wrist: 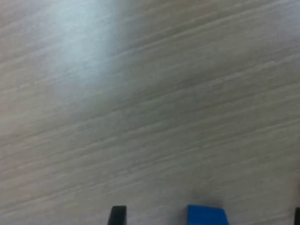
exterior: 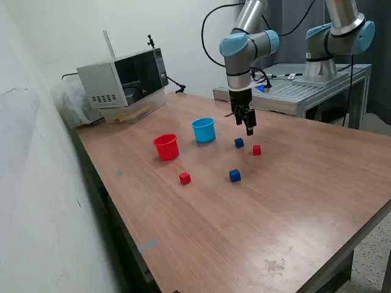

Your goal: Place red objects in the red bin, and blue objects in the blue bin.

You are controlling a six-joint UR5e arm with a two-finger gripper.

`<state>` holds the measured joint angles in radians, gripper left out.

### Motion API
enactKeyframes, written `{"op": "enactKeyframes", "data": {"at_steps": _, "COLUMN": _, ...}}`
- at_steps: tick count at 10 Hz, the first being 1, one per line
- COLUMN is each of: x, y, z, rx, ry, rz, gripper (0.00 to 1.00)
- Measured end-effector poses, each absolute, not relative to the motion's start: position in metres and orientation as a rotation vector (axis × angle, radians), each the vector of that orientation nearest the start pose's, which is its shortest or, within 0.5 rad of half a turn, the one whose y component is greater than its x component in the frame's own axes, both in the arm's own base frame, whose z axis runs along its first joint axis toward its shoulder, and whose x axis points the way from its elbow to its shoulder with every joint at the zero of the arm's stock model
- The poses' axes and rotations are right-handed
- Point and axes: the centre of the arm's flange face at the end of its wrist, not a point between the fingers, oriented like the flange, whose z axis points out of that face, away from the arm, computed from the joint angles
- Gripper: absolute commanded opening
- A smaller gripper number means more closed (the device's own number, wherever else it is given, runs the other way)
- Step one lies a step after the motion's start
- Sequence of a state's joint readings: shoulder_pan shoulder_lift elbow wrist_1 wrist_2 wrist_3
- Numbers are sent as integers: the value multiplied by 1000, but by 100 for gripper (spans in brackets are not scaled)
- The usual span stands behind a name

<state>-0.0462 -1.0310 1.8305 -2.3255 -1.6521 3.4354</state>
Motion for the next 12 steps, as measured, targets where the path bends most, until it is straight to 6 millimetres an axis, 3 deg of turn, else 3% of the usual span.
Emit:
{"op": "enactKeyframes", "data": {"at_steps": 11, "x": -616, "y": -91, "z": 124, "rx": -1795, "ry": 2490, "rz": 72, "gripper": 100}}
{"op": "enactKeyframes", "data": {"at_steps": 12, "x": -617, "y": -91, "z": 123, "rx": -1796, "ry": 2489, "rz": 72, "gripper": 0}}
